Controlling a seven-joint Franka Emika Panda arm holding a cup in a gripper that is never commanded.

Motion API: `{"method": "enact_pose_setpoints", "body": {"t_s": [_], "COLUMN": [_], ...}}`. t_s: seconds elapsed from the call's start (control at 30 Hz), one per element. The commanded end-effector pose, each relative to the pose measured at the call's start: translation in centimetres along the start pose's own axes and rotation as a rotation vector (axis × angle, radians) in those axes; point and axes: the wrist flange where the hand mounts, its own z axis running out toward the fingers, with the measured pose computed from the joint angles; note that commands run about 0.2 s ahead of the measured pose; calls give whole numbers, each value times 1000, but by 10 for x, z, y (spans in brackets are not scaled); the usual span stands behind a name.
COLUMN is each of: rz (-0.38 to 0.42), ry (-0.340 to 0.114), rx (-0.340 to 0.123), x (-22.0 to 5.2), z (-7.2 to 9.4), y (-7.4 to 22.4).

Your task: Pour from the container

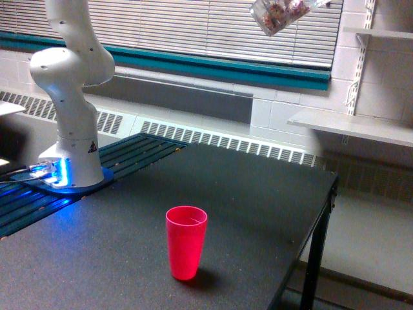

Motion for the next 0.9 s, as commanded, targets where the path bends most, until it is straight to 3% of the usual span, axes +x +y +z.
{"method": "enact_pose_setpoints", "body": {"t_s": [0.03, 0.33, 0.5, 0.9], "rz": [46, 40, 37, 38], "ry": [54, 62, 54, -13], "rx": [-22, -33, -75, -141], "x": [24, 17, 6, -35], "z": [-9, 4, 20, 49], "y": [23, 34, 51, 92]}}
